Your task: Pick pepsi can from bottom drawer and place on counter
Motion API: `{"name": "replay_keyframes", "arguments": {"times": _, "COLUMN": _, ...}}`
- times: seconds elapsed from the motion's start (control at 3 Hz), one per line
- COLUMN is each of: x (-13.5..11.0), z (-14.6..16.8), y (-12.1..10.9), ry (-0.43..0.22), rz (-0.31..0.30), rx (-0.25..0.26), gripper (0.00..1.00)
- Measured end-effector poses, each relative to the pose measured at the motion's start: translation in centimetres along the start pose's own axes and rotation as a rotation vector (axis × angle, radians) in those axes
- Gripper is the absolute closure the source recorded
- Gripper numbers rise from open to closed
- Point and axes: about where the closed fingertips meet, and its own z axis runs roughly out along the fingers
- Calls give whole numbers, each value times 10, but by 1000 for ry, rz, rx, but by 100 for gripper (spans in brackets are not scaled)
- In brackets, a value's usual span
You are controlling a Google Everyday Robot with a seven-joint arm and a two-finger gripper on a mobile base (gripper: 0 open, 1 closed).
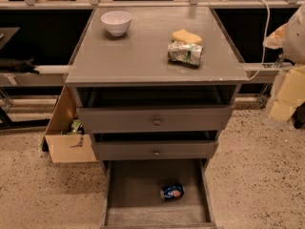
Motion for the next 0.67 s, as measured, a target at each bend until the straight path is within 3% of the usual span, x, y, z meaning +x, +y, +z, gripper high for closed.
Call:
{"name": "replay_keyframes", "arguments": {"times": 0.33, "x": 0, "z": 0, "y": 0, "ry": 0, "rz": 0, "rx": 0, "gripper": 0}}
{"name": "replay_keyframes", "arguments": {"times": 0.67, "x": -1, "z": 21, "y": 8, "ry": -10, "rz": -21, "rx": -14, "gripper": 0}}
